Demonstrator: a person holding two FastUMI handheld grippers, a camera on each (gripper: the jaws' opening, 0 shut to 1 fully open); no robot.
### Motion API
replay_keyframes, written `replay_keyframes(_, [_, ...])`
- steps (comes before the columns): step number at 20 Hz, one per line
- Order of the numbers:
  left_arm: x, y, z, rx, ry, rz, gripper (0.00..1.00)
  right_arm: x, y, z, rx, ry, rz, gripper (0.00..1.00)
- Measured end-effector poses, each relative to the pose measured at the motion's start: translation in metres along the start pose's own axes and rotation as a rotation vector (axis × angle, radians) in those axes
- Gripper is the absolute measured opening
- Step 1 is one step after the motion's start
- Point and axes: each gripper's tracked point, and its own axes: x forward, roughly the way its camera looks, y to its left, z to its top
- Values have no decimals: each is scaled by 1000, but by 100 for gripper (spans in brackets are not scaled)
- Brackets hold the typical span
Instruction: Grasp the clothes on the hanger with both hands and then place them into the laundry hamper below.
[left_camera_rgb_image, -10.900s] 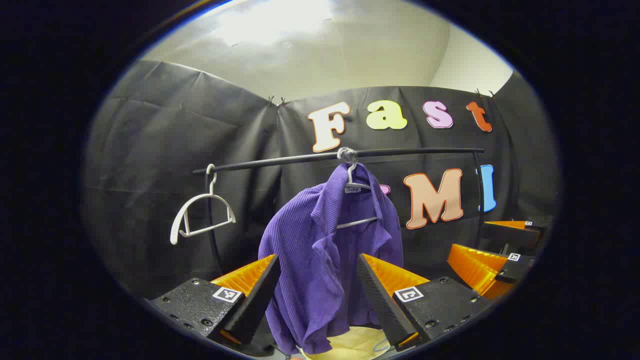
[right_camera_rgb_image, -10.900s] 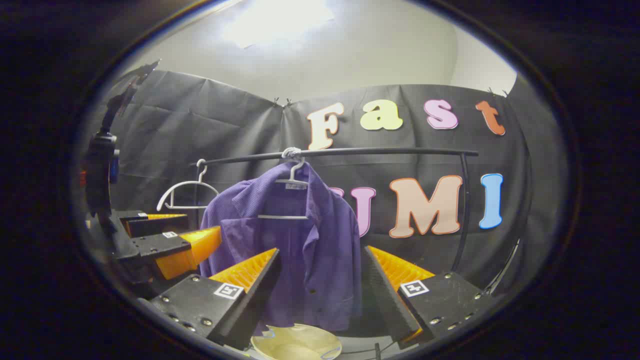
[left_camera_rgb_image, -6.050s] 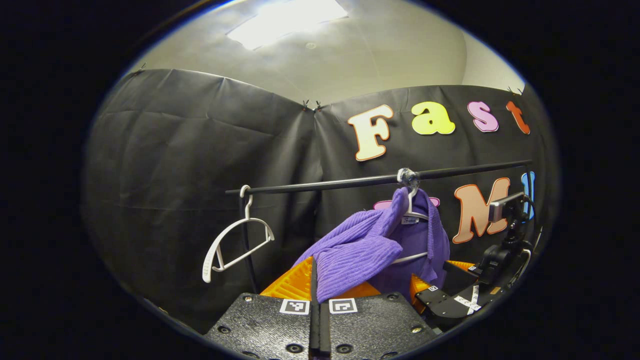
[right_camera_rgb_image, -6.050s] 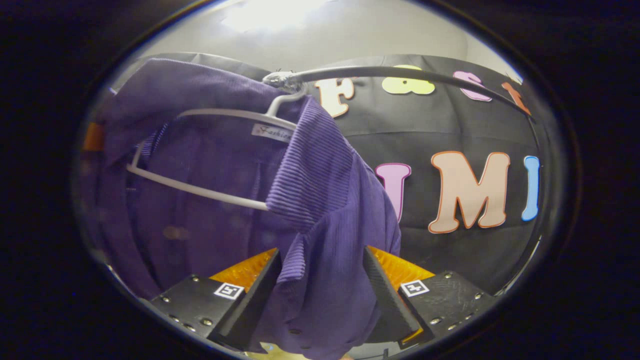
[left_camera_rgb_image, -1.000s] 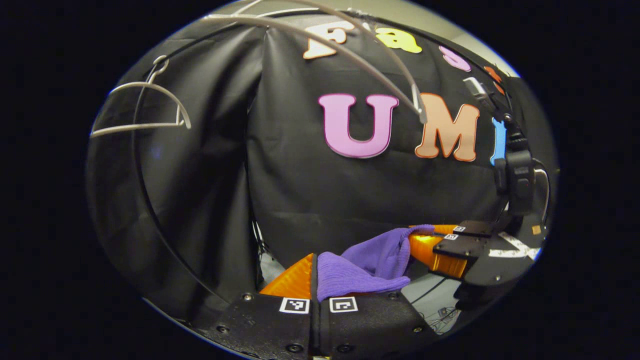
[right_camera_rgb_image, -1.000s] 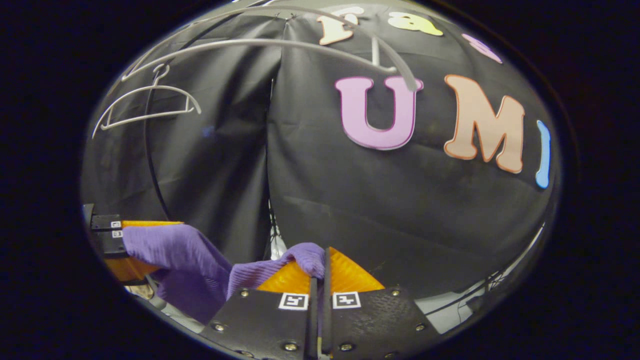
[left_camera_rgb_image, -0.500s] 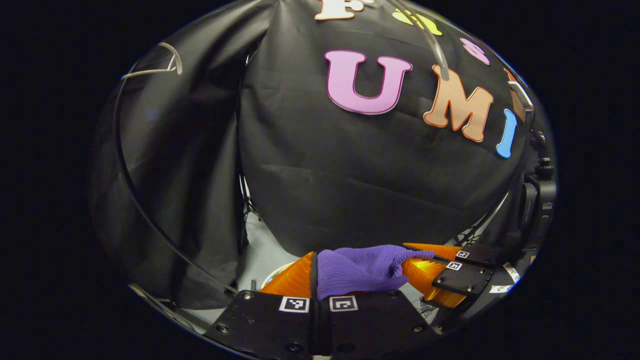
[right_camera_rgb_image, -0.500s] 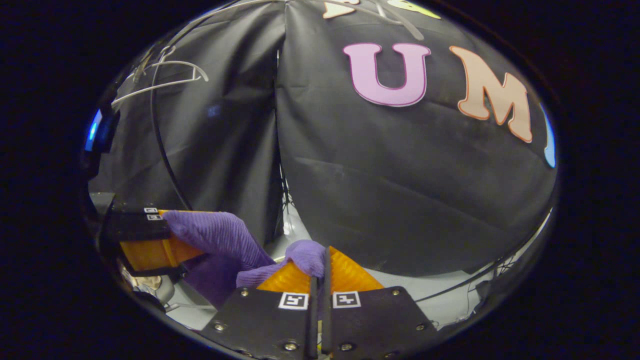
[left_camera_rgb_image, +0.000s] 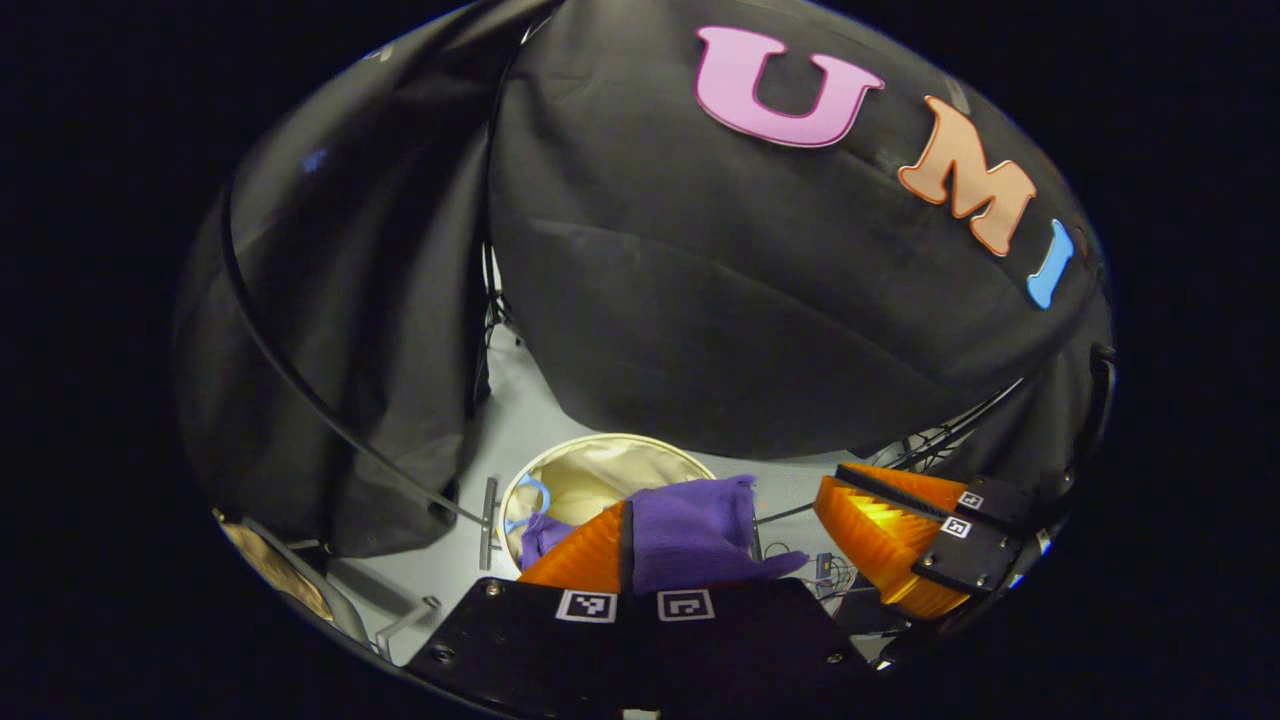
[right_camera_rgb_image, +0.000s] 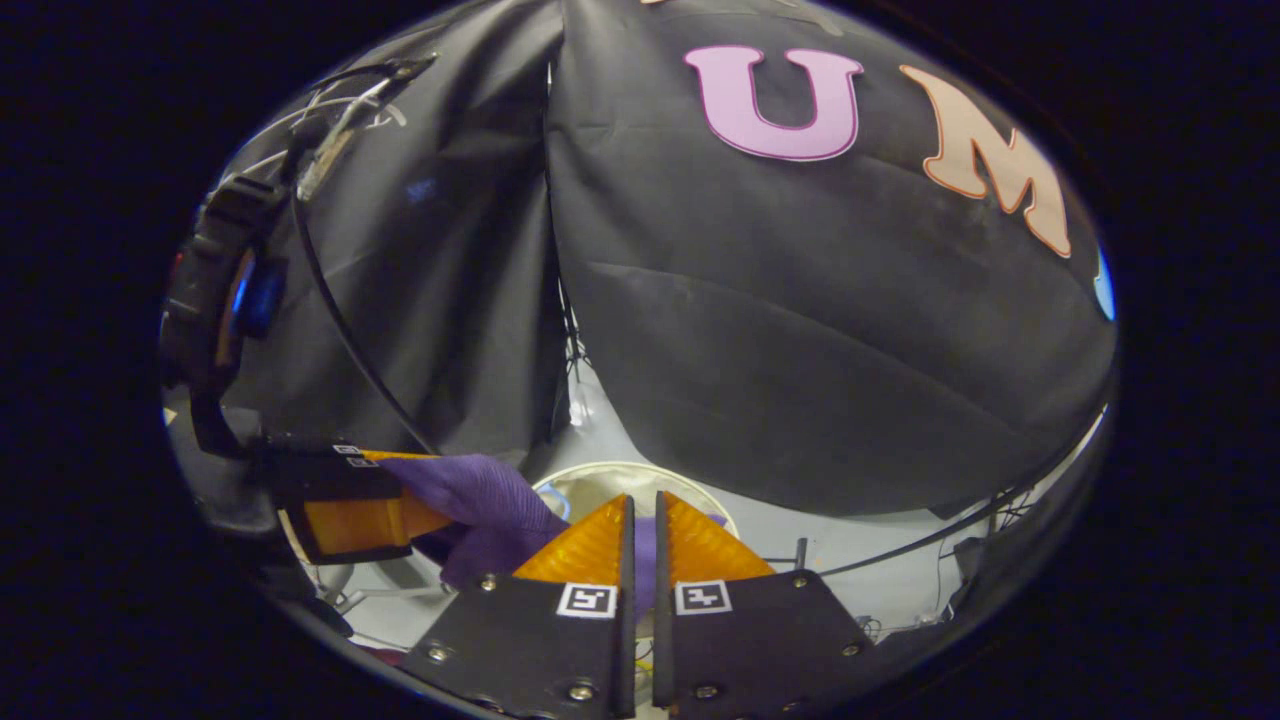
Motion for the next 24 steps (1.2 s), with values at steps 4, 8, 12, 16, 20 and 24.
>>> replay_keyframes(4, [3,-5,-25,-73,88,-39,19,1,-2,-2,63,17,4,8])
replay_keyframes(8, [5,-7,-24,-13,71,-48,12,2,-2,-4,72,18,-6,7])
replay_keyframes(12, [3,-7,-18,14,47,-55,12,-2,-6,1,86,4,-11,7])
replay_keyframes(16, [-2,-7,-9,46,1,-54,12,-8,-10,10,83,-24,-23,7])
replay_keyframes(20, [-23,-13,28,97,-128,-61,12,-24,-23,31,78,-93,-57,7])
replay_keyframes(24, [-52,-26,63,144,-261,-67,12,-48,-32,57,74,-169,-91,7])
